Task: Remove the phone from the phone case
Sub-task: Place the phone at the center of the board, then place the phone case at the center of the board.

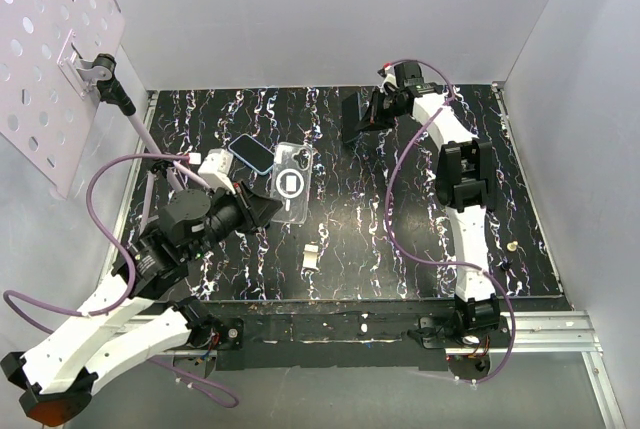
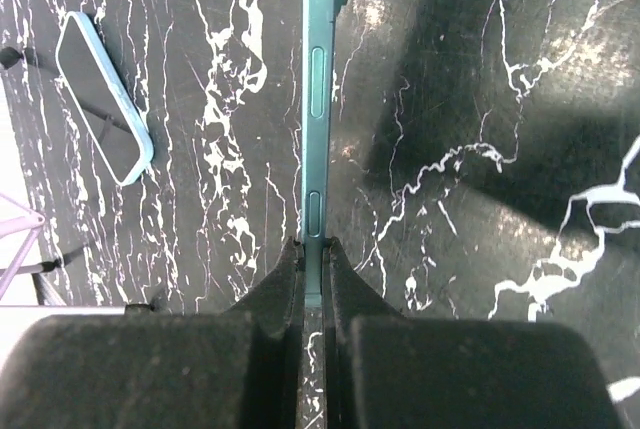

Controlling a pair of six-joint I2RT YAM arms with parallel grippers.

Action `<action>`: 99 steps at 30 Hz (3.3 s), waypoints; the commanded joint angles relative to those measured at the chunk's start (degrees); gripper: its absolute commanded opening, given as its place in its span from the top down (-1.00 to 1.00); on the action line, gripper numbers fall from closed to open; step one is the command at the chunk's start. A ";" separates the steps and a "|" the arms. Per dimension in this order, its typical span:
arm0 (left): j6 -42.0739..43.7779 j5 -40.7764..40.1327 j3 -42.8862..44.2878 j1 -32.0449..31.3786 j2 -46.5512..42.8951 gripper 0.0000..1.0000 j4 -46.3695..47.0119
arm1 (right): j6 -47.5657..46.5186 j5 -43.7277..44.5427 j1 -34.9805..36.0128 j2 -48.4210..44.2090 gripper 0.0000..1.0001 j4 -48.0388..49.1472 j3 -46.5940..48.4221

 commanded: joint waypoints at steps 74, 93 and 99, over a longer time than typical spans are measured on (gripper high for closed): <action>-40.18 -6.31 -19.64 -19.40 32.54 1.00 41.81 | 7.49 11.30 -7.32 -70.14 -0.77 1.67 -68.15; -49.61 -10.56 -13.15 -25.39 45.48 -0.03 25.75 | 6.95 11.32 -7.32 -84.95 -0.81 -0.45 -76.18; -48.38 -7.83 -10.69 -25.39 42.41 -0.96 17.67 | 7.75 14.36 -7.93 -77.66 -0.83 2.37 -72.41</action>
